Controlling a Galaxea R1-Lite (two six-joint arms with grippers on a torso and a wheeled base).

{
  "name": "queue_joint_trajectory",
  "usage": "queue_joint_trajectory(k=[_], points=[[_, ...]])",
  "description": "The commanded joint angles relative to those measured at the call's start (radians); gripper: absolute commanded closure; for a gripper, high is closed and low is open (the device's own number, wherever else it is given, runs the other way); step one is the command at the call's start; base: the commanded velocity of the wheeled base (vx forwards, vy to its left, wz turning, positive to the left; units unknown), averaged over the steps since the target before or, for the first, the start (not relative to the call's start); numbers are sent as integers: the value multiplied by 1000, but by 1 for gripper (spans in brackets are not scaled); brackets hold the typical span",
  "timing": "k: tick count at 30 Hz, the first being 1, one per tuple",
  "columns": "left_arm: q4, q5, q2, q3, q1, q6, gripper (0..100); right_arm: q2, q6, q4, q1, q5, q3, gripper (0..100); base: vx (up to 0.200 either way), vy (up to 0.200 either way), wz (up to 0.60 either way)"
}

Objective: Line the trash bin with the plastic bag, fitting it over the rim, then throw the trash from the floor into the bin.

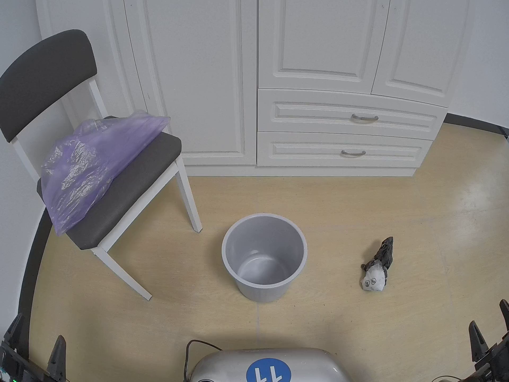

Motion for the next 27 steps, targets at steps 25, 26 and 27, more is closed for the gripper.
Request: queue_joint_trajectory(k=[25,26,27], points=[[-48,10,679,-558,13,120,0,642,77,-11,-16,161,-490,0,0,0,0],[-47,36,729,-594,13,120,0,679,79,-21,-15,147,-505,0,0,0,0],[-41,56,766,-624,7,121,0,708,80,-38,-15,133,-515,0,0,0,0]])
